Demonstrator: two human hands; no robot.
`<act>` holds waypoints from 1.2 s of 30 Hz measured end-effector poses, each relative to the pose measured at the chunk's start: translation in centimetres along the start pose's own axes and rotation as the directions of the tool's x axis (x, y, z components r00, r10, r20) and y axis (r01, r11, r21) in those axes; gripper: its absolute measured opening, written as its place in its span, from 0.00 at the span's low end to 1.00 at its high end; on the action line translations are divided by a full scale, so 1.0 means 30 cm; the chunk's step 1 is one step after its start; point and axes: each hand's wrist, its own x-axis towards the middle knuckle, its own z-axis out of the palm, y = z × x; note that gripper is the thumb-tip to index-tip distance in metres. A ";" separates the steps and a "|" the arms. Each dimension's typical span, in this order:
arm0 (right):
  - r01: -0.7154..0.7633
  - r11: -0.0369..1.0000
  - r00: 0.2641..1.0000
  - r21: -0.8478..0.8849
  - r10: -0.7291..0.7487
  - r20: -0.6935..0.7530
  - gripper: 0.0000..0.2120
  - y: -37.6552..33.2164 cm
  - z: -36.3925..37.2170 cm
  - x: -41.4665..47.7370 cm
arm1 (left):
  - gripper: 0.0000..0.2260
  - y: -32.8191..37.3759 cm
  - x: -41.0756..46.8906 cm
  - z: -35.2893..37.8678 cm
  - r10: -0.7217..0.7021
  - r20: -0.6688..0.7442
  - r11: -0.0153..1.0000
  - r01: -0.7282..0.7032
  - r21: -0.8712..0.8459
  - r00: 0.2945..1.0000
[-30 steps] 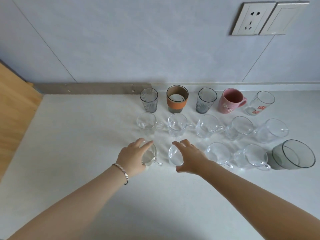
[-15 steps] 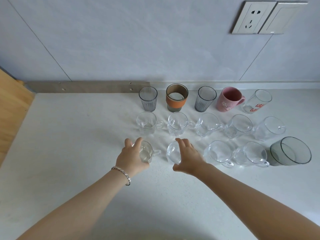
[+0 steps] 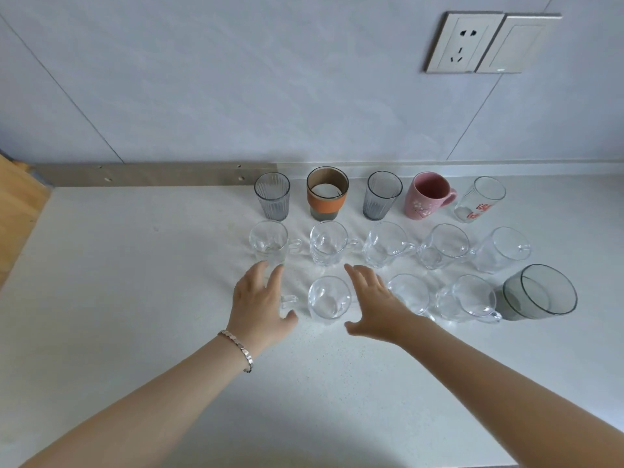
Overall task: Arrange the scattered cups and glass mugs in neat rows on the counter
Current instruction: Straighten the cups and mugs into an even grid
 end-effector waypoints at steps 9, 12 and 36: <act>-0.335 0.942 0.927 0.010 0.332 -0.176 0.39 0.398 -0.214 -0.161 | 0.35 0.438 0.099 0.073 0.488 0.252 0.841 -0.527 0.121 0.836; -0.411 0.912 0.906 0.007 0.410 -0.102 0.43 0.489 -0.212 -0.182 | 0.36 0.562 0.139 0.121 0.393 0.402 0.832 -0.506 0.227 0.827; -0.058 0.993 0.998 -0.103 0.056 -0.025 0.43 0.618 -0.151 -0.171 | 0.33 0.602 0.113 0.206 0.135 0.262 0.950 -0.200 0.240 0.955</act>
